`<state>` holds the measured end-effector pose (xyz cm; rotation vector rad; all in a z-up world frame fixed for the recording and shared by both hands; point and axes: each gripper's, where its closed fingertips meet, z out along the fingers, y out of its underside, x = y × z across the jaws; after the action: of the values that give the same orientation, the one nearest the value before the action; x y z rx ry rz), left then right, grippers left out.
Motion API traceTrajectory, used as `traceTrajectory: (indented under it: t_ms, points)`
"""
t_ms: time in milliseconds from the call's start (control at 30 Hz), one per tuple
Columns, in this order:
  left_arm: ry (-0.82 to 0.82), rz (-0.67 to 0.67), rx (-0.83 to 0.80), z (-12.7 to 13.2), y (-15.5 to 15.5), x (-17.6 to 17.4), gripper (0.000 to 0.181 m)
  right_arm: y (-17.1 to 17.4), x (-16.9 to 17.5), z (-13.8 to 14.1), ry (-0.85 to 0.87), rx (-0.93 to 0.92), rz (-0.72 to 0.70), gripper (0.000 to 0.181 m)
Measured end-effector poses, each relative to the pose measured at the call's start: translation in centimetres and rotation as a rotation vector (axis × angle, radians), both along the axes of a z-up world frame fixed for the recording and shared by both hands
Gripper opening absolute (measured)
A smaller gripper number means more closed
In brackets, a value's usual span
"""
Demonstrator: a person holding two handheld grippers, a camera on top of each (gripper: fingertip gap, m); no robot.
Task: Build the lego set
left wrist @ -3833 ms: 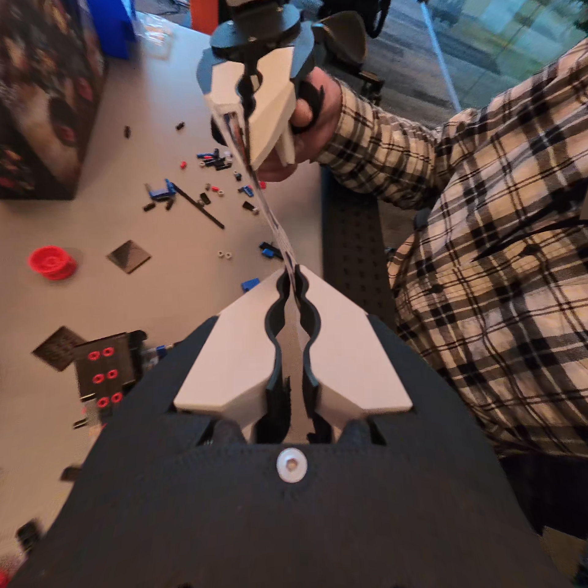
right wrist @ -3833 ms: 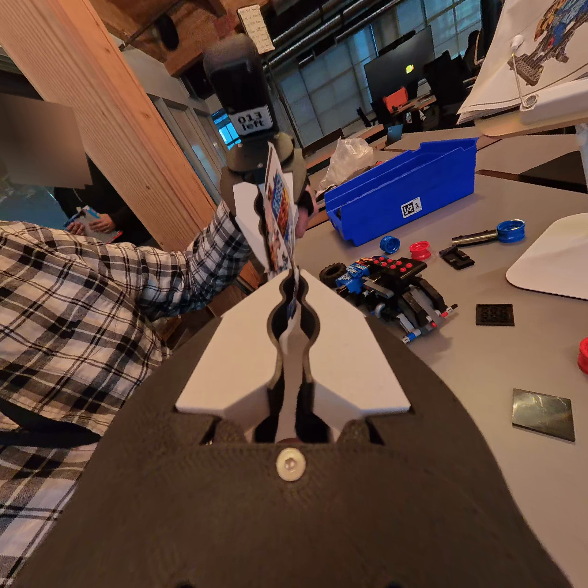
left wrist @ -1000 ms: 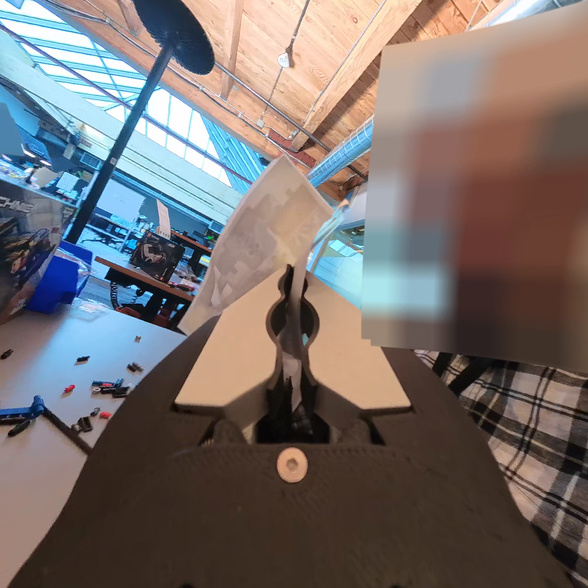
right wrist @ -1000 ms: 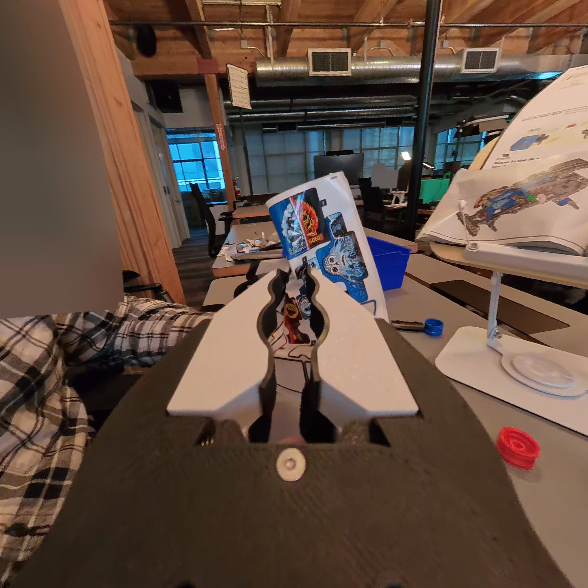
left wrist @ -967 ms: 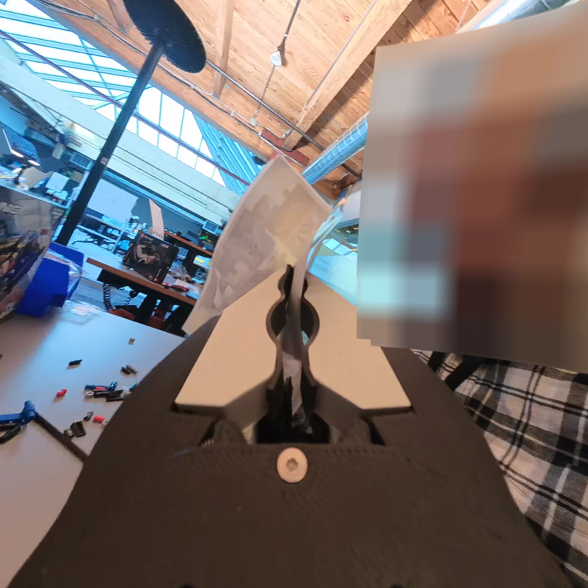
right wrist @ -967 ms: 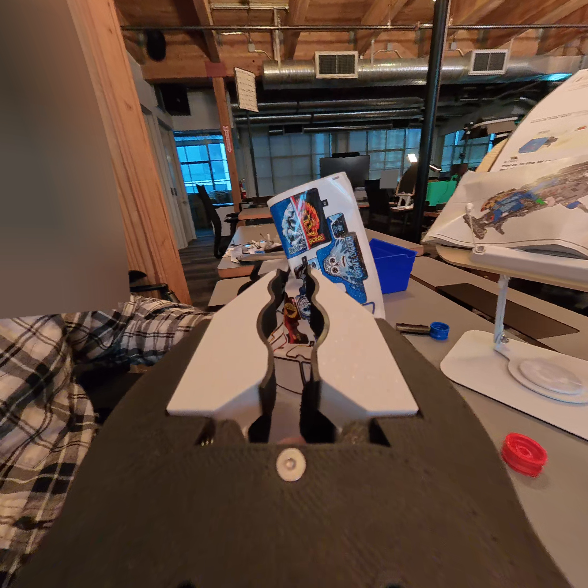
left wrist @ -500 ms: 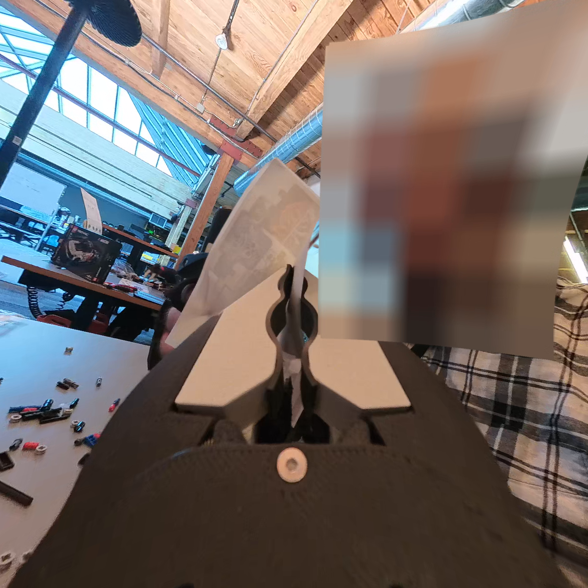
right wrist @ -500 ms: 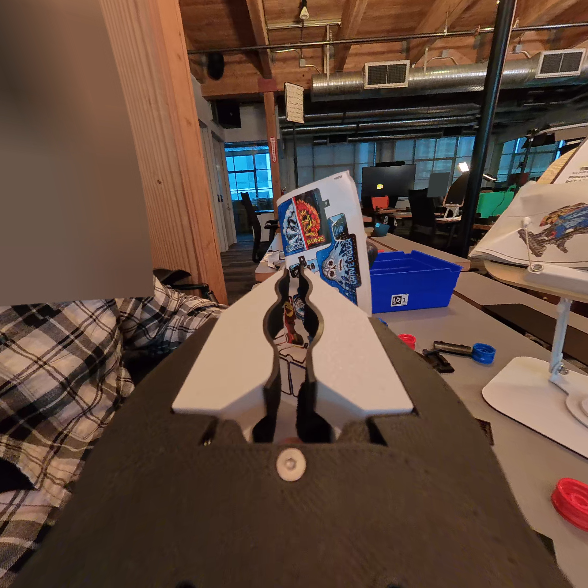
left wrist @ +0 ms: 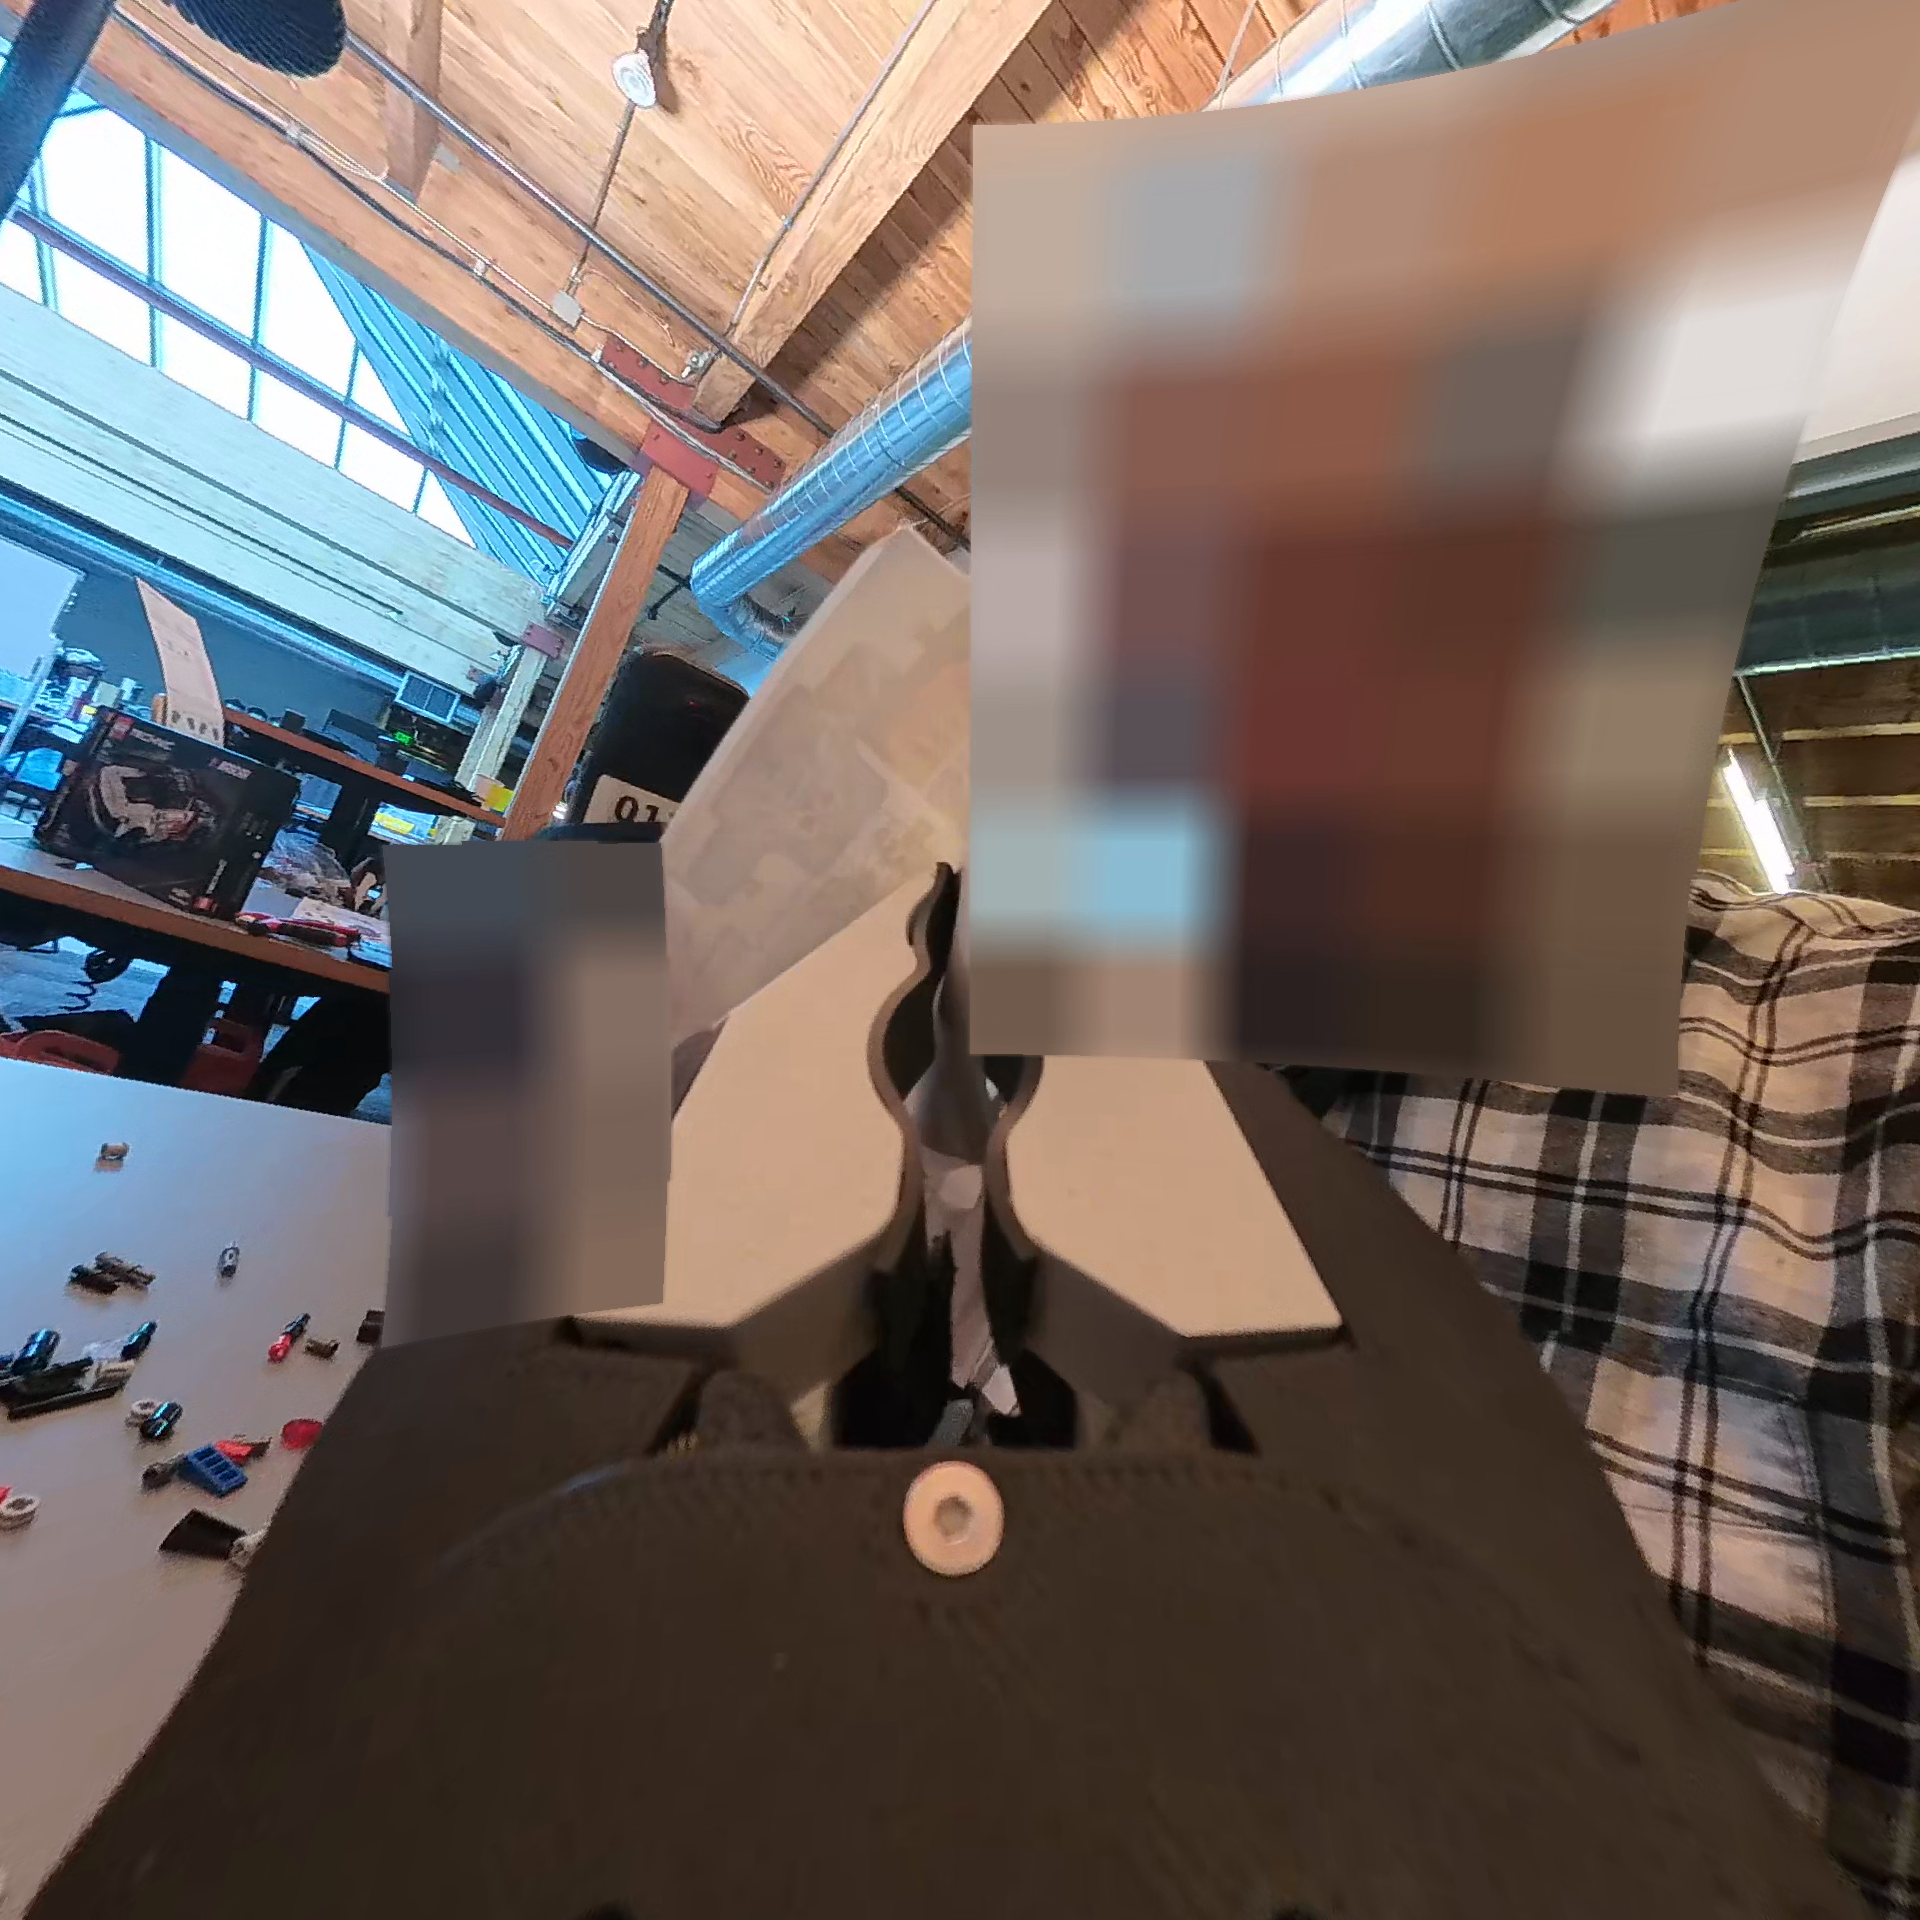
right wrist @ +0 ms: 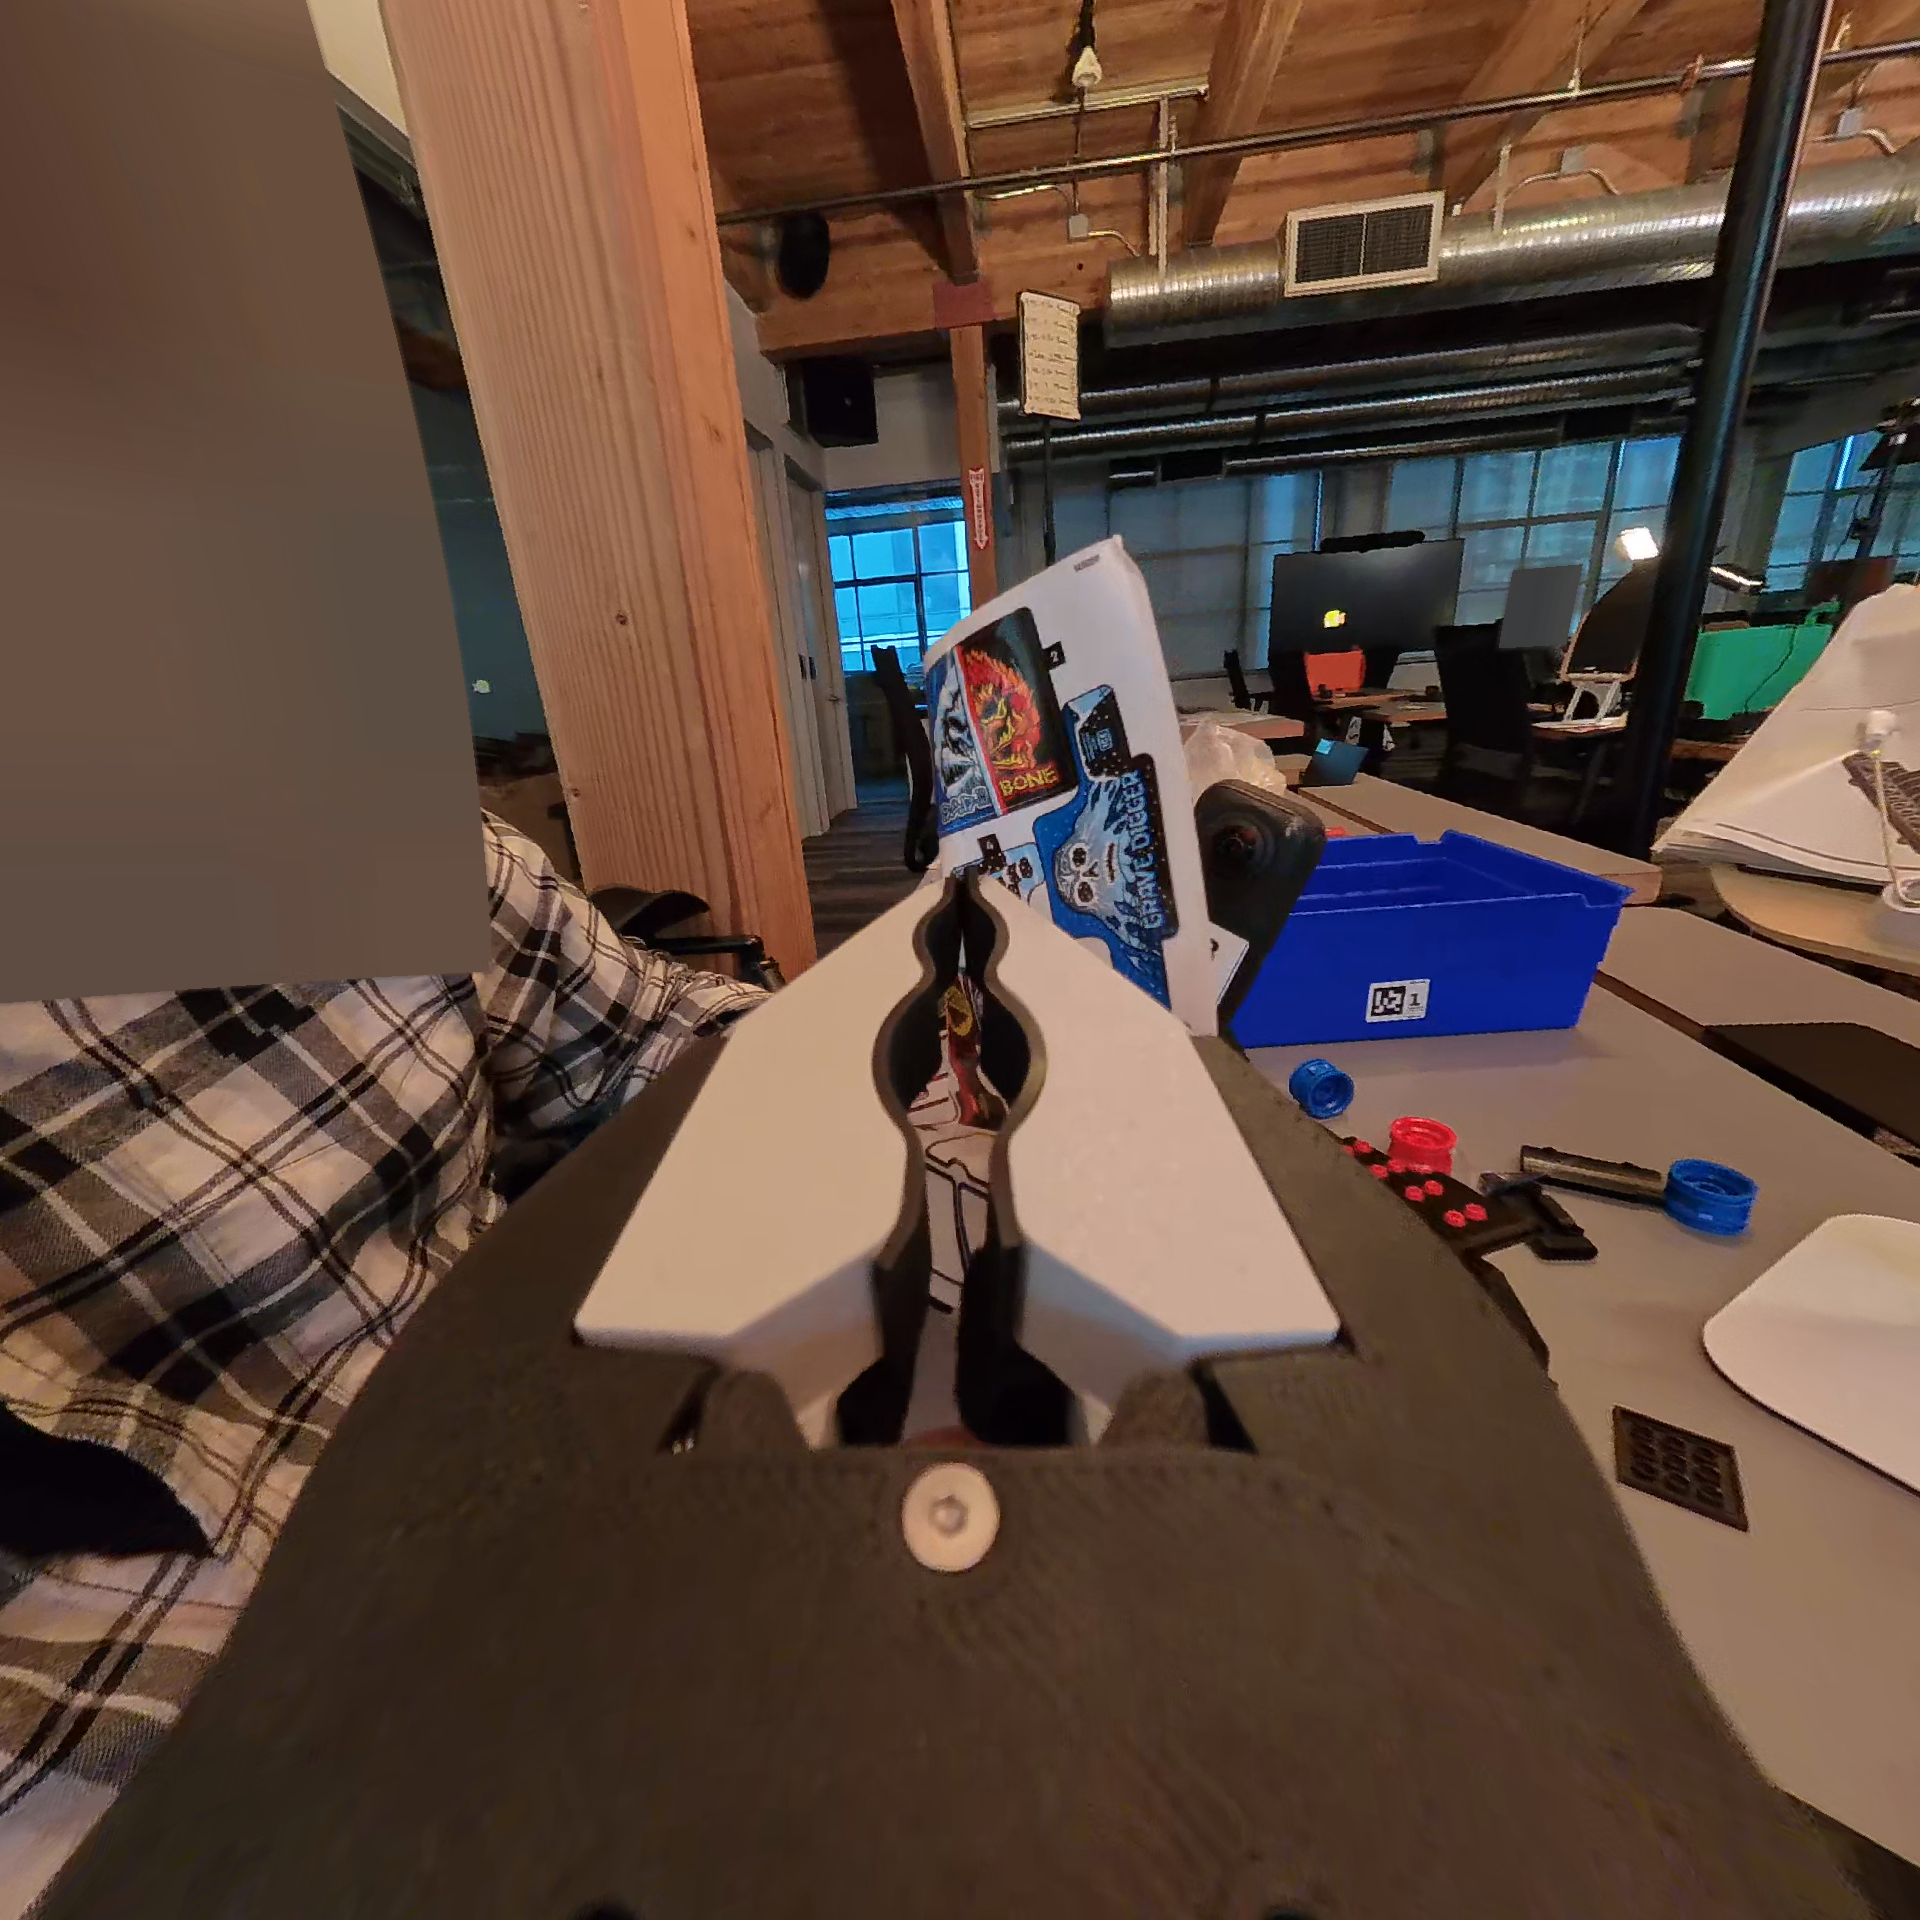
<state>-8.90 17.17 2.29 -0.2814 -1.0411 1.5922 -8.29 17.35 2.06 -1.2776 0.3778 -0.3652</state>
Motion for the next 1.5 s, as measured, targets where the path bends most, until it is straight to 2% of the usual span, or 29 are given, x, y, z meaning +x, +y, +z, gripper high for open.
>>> traceTrajectory:
  t_ms: [33, 200, 333, 367, 400, 933, 1400, 1500]
  points:
    - [-0.004, -0.001, -0.001, 0.0, 0.1, -0.1, 0.0, 0.1, -0.1, 0.0, 0.001, -0.002, 0.006, 0.0]
    - [-0.059, 0.003, -0.011, -0.2, 0.2, -1.1, 0.0, -0.3, 0.0, -0.1, 0.0, -0.009, -0.016, 0.0]
    - [-0.044, 0.052, -0.013, 0.0, 0.1, -0.2, 0.0, -0.3, 0.0, -0.1, -0.01, -0.023, -0.033, 0.001]
    - [-0.044, 0.049, -0.013, 0.0, 0.1, -0.2, 0.0, -0.1, -0.2, -0.1, -0.014, -0.038, -0.023, 0.008]
    - [-0.048, 0.047, -0.012, -0.1, 0.1, -0.2, 0.0, 0.0, -0.2, -0.2, -0.024, -0.055, -0.026, 0.008]
    - [-0.007, -0.135, -0.007, -0.2, 1.1, -1.6, 0.0, 1.2, -1.5, -0.2, -0.029, -0.049, 0.072, 0.004]
    - [0.011, -0.167, -0.003, -0.2, 1.2, -1.6, 0.0, 1.4, -1.6, -0.3, -0.028, -0.054, 0.083, 0.0]
    - [-0.025, -0.135, -0.002, -0.4, 1.1, -1.5, 0.0, 1.3, -1.5, -0.5, -0.03, -0.072, 0.071, 0.0]
